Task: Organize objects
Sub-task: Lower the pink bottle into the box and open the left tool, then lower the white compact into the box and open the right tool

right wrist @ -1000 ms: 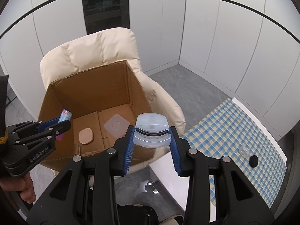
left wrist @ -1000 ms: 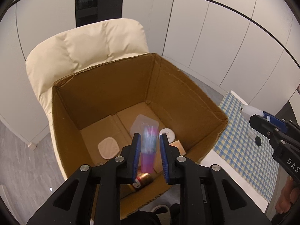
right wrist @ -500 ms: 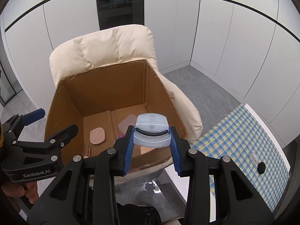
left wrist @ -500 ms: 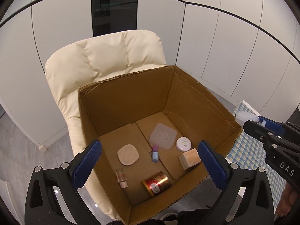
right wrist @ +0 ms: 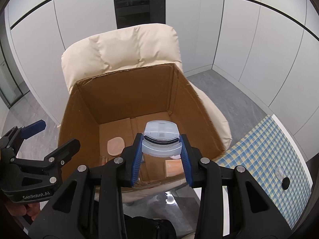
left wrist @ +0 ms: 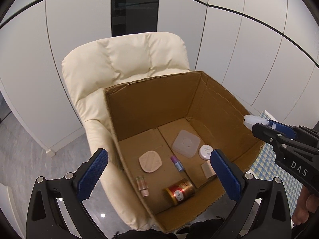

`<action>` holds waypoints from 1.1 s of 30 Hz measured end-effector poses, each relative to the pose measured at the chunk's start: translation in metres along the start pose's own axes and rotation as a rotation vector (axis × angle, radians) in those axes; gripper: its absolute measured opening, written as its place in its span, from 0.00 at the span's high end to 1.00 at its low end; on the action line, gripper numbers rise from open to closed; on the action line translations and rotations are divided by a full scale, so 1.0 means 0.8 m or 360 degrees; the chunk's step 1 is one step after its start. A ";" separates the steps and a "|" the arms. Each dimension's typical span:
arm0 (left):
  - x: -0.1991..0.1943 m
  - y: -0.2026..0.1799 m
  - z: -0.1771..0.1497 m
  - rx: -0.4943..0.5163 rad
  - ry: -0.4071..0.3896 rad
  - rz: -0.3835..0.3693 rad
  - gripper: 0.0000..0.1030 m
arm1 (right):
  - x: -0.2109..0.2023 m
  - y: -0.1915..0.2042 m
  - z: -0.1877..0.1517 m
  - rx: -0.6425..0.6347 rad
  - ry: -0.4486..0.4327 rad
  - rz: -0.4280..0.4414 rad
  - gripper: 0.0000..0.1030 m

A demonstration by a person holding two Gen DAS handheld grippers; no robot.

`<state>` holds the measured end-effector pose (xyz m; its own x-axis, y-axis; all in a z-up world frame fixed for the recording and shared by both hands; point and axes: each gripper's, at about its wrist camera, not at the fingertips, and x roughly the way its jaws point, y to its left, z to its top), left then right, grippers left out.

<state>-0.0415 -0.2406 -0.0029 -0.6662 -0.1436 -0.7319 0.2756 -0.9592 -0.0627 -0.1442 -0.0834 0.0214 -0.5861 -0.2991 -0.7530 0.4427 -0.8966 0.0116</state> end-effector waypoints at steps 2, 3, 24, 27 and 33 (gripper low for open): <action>-0.002 0.008 -0.001 -0.0013 -0.0002 0.0011 0.00 | 0.004 0.006 0.002 -0.0001 0.0006 0.0019 0.64; -0.003 0.012 -0.002 -0.0018 -0.0002 0.0014 0.00 | 0.005 0.008 0.003 -0.0002 0.0007 0.0025 0.64; -0.011 0.051 -0.011 -0.0082 -0.0010 0.0075 0.00 | 0.021 0.048 0.016 -0.0010 0.0018 0.0088 0.24; -0.010 0.050 -0.012 -0.0079 -0.0013 0.0096 0.00 | 0.025 0.039 0.016 0.0042 0.0047 0.0072 0.09; -0.008 0.041 -0.002 -0.0093 -0.0032 0.0101 0.00 | 0.033 0.013 0.009 0.0143 0.0112 0.0033 0.00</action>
<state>-0.0270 -0.2708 -0.0015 -0.6597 -0.2088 -0.7219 0.3573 -0.9323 -0.0568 -0.1598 -0.1032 0.0063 -0.5269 -0.2972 -0.7962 0.3901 -0.9169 0.0842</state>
